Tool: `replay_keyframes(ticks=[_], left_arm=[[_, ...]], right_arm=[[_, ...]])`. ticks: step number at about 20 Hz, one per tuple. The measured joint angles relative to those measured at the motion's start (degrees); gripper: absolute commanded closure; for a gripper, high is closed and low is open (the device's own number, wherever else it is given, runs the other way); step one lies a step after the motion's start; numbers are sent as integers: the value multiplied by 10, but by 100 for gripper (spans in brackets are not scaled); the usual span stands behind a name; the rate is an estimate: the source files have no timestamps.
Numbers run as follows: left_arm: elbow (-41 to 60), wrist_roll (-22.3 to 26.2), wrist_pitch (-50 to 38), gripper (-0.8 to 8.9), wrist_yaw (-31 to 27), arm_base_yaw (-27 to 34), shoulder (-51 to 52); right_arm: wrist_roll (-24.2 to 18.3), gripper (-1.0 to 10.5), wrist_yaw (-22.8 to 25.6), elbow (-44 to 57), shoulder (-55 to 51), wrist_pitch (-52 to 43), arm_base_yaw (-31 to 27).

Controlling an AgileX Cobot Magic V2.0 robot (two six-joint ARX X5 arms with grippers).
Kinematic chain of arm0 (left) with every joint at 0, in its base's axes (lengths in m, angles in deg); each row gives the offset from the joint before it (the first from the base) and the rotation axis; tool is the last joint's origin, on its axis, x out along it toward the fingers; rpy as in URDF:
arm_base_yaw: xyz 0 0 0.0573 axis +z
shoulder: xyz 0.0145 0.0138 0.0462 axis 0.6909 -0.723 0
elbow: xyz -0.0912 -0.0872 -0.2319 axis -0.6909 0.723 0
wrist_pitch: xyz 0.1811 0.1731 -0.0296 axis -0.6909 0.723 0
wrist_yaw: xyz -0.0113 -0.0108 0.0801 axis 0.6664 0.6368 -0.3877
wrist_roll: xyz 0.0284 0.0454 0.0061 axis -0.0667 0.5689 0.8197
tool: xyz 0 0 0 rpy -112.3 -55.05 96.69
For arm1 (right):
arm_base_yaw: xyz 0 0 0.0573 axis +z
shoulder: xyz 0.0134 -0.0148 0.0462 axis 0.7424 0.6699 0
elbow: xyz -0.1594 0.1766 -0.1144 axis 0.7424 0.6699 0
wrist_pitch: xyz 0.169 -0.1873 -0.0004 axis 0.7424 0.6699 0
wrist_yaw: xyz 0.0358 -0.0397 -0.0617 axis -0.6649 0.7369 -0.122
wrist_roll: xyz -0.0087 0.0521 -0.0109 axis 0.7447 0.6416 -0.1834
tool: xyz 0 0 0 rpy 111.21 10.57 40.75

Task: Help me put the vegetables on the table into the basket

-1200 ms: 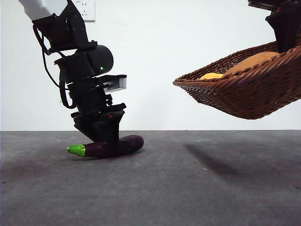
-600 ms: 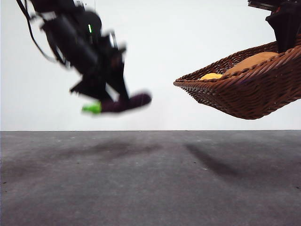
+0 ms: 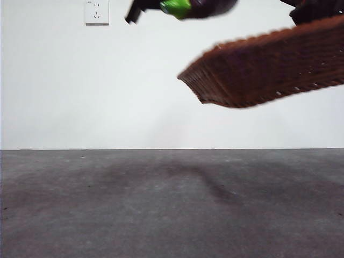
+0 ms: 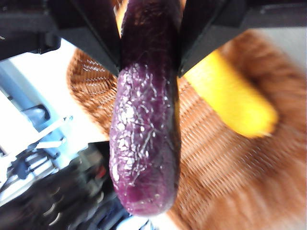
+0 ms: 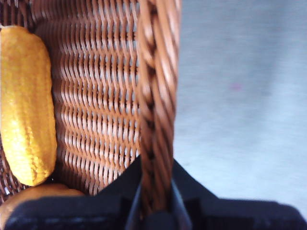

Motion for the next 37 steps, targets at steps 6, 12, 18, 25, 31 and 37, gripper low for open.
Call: replay_keyframes(ticks=[6,12,18,25,31,37], left_arm=[[0,-82,-31,810,-52,-31,-27],[0,-148,-44,328,-72,-31,-33],[0,-158,-74,301,-72,-27,-31],[0,-30,60,625,-75,7,107],[0,134,312,819,-118,-14,244],[3,143,441,819,-192,-26,324]], right_arm=[[-2,955,-24,0,0,-1,28],[-3,955,-45,0,0,-12,62],[-3,955,-34,0,0,-21,62],[-6,955,1,0,40,-35,10],[-67,955,-50,0,137,-74,-85],[-92,955,-91,2,231,-173,-112]])
